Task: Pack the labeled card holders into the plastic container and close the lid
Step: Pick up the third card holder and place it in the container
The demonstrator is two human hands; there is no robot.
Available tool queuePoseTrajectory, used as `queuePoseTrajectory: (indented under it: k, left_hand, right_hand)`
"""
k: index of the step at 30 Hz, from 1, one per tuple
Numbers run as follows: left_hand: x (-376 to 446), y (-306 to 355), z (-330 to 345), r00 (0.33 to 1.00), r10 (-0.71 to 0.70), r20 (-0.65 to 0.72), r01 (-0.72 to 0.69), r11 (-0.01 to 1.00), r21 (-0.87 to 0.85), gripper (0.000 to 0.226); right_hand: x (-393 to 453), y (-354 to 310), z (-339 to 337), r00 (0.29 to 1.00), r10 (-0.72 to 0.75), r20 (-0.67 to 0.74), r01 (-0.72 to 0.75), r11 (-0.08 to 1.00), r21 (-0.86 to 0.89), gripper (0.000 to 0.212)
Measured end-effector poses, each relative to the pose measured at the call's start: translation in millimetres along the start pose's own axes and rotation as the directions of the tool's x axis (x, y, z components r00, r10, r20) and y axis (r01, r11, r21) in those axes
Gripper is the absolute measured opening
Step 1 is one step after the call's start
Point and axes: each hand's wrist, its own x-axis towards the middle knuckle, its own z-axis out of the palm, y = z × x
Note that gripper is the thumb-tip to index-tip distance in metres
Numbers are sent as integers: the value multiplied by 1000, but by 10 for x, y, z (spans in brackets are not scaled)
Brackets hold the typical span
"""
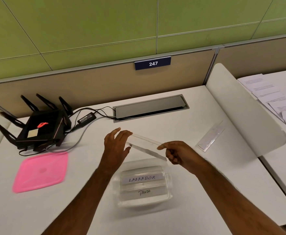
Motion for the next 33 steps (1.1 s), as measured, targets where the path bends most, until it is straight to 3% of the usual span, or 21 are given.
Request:
queuePoseTrajectory:
  k: [6,11,16,21,26,29,31,33]
  left_hand:
    - [-173,-101,-84,1000,6,-3,-6,1000,7,66]
    - [-270,-211,-149,999,51,-10,-51,999,-11,60]
    - [-353,-294,-176,996,86,-29,-87,996,-21,59]
    - [-463,-356,-185,995,101,18,-100,994,-41,67]
    - [-591,-343,-186,994,23,105,-17,998,-56,67]
    - [-644,-321,-206,990,-22,136,33,996,-77,67]
    - [-662,-315,-223,988,-42,151,56,995,-86,66]
    - [-676,-312,-244,984,-66,165,82,992,-97,66]
  right_hand:
    - [-19,53,72,990,74,119,-93,982,162,34]
    - [-21,117,114,978,129,166,-160,968,192,37]
    - [-30,140,190,995,101,-14,-101,994,-40,34]
    - [-12,228,255,977,-131,-166,46,898,-438,15]
    - [-36,298,285,951,-286,-118,183,827,-531,26]
    - [-121,346,260,954,-295,-48,214,788,-577,31]
    - [-152,373,235,968,-251,-15,194,782,-593,23]
    - [-149,402,204,969,-248,14,198,737,-646,42]
